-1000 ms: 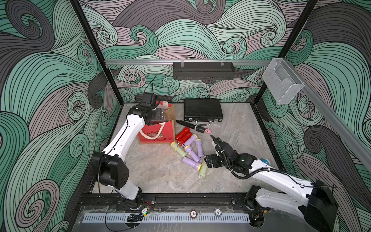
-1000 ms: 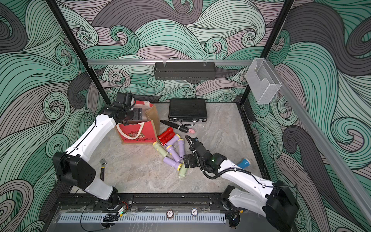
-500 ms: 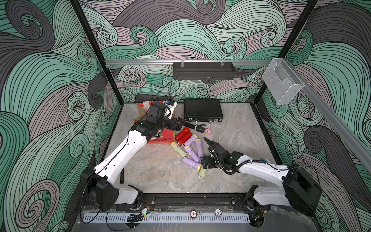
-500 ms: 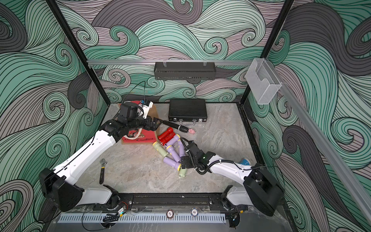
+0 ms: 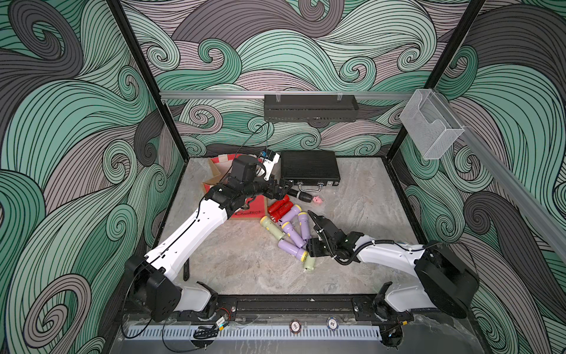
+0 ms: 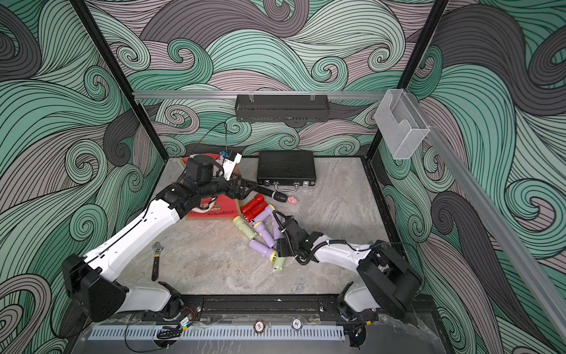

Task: Put the flashlights into the tote bags
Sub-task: Pick up the flashlight from the center of the board.

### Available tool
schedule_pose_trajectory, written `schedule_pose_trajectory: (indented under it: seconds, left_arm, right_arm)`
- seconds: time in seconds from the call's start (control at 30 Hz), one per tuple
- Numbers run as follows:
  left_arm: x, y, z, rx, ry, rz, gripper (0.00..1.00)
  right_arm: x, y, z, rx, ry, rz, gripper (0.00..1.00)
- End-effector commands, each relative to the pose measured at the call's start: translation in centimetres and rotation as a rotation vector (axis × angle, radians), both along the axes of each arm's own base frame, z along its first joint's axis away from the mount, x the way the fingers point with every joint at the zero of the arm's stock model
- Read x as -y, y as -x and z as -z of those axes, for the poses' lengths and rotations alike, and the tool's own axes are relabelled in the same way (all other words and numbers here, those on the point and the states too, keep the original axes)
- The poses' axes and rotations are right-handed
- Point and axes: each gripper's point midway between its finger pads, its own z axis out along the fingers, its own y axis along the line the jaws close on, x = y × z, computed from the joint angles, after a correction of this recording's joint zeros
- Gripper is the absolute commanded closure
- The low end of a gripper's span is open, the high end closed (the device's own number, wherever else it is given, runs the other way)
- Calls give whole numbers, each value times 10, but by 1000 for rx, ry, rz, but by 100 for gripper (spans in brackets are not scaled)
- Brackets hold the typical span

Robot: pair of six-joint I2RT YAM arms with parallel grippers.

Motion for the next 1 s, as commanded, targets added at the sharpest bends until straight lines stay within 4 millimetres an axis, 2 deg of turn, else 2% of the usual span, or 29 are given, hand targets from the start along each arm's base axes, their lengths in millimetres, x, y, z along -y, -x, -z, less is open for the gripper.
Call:
schedule_pose_trajectory:
  seconds: [0.0,0.3,0.53,0.77,0.87,0.97]
  left_arm:
    - [7,-1,-1,17,1,23,10]
    - [7,0,0,25,-5,22,10]
    - [7,1,0,27,-4,21,10]
    - [9,2,-3,34,2,29,10]
    - [9,2,-3,34,3,30,10]
    - [10,3,-5,38,4,32,10]
  right_arm:
    - [3,2,9,-15,9,18,35]
    - [14,0,19,-6,84,19,40]
    - [25,-1,13,14,133,24,54]
    - [38,-2,4,47,190,29,53]
    - [40,-4,1,58,210,28,45]
    - [40,-5,1,64,214,29,46]
